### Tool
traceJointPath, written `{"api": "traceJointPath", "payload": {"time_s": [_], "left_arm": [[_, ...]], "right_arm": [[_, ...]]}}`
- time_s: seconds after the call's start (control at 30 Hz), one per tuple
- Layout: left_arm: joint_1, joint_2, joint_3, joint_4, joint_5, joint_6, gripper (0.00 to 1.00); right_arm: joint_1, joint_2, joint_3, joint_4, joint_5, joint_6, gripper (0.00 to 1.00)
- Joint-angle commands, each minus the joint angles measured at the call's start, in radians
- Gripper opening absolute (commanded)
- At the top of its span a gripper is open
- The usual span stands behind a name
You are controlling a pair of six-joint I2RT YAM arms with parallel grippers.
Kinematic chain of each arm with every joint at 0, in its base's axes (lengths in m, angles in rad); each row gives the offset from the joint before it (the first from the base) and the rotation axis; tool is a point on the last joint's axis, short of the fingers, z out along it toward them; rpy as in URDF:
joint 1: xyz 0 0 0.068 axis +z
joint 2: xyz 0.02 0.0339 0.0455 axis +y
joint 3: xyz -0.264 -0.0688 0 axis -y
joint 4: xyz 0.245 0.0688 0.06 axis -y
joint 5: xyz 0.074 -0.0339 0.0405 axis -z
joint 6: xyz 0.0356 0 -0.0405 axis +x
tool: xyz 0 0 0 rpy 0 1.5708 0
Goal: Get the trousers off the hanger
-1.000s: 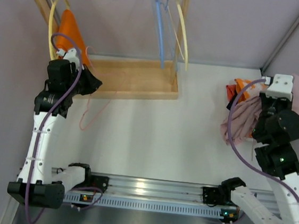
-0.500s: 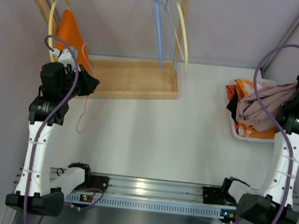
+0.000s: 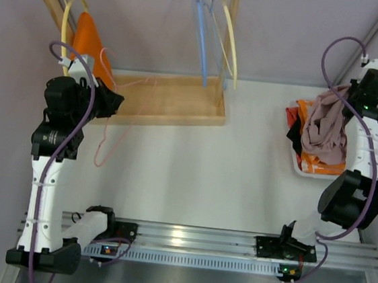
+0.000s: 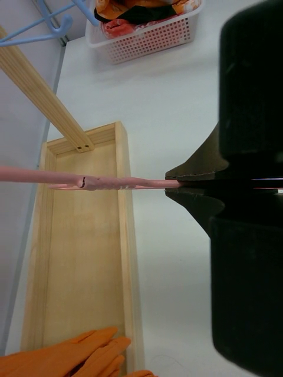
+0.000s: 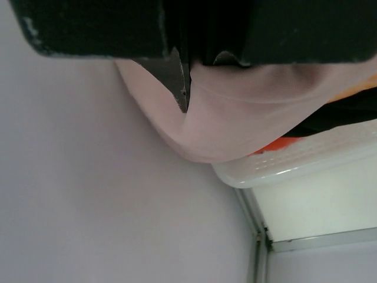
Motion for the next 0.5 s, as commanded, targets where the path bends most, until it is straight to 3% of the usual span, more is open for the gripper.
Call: {"api": "traceJointPath", "payload": {"time_s": [0.0, 0.33, 0.43, 0.47], "left_arm": [[-0.004, -0.016, 0.061, 0.063, 0.011, 0.024, 0.00], [-0.004, -0.026, 0.103, 0.065, -0.005, 0.046, 0.00], [-0.004, 0.007, 0.156, 0.063, 0.006, 0.064, 0.00], [-0.005, 0.016, 0.189, 0.065, 0.010, 0.075, 0.00]], "right_arm": [[0.096, 0.037, 0.043, 0.066, -0.020, 0.062, 0.00], [0.127, 0.078, -0.074, 0.007, -0.051, 0.119, 0.02], [0.117, 0.039, -0.049, -0.029, -0.097, 0.120, 0.27], [0.113, 0.025, -0.043, -0.050, -0.129, 0.122, 0.41]]}}
